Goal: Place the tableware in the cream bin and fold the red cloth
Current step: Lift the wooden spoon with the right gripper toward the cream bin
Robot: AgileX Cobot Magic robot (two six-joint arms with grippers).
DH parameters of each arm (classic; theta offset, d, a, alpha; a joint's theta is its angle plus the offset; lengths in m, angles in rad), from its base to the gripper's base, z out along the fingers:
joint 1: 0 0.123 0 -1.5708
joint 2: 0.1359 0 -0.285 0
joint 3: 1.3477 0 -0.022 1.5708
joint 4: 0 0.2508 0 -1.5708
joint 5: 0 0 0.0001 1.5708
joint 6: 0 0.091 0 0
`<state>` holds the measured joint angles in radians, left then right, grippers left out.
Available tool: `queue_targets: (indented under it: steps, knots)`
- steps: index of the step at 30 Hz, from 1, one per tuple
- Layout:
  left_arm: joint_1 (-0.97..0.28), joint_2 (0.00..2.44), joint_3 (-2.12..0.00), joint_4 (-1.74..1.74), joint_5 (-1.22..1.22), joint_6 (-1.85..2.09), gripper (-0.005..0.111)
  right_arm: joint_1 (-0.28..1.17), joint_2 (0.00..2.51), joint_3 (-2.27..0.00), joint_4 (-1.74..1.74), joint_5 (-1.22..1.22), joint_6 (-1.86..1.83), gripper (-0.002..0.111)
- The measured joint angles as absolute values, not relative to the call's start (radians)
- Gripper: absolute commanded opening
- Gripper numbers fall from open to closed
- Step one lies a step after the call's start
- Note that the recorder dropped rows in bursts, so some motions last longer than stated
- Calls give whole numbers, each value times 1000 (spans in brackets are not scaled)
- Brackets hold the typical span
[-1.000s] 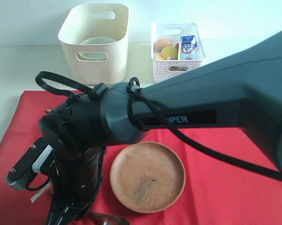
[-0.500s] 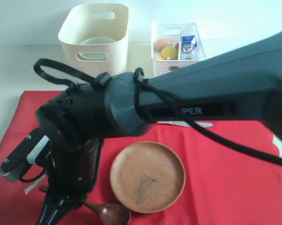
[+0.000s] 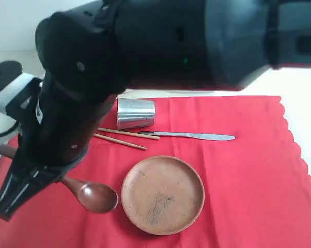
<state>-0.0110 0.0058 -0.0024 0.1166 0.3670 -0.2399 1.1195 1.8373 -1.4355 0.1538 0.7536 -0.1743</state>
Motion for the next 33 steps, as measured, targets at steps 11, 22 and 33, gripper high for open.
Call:
queue_targets:
  steps: [11,22,33]
  knots:
    - [-11,6,-2,117,367,-240,0,1119,1746,-1517,74,565,-176,0]
    - [-11,6,-2,117,367,-240,0,1099,1746,-1670,-237,425,-148,0]
    - [-11,6,-2,117,367,-240,0,902,1882,-1690,-284,19,-126,0]
